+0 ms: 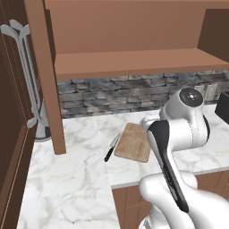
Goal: Pick the bread, place it on the cutting board, pick the jam, place it on the counter, and close the cabinet.
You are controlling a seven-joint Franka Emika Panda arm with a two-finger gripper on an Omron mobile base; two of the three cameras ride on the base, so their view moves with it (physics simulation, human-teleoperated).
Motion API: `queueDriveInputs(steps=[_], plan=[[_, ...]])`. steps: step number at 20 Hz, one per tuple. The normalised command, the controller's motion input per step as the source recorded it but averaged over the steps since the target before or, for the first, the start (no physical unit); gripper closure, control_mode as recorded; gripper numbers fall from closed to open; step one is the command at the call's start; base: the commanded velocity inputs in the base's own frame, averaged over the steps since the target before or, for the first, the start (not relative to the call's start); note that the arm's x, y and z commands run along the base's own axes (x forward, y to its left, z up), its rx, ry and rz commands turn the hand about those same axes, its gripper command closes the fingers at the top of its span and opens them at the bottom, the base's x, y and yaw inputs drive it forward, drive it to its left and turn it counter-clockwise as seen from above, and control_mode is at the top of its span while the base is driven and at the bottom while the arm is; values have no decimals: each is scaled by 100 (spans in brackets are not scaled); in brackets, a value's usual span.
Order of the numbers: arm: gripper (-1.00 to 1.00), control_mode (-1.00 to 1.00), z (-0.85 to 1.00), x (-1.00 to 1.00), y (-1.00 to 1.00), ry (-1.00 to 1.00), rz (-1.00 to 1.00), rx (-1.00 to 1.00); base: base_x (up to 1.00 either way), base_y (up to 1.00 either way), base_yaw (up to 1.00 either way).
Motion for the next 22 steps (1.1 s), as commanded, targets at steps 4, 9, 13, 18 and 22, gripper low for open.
queueDriveInputs(steps=[4,9,13,18,22], plan=[[100,-100,-23,23,2,0,0,0,0,0,0],[100,-100,-32,19,0,0,0,0,0,0,0],[100,-100,-32,17,0,0,0,0,0,0,0],[100,-100,-30,21,0,-1,0,0,0,0,0],[100,-100,-25,24,0,-1,0,0,0,0,0]])
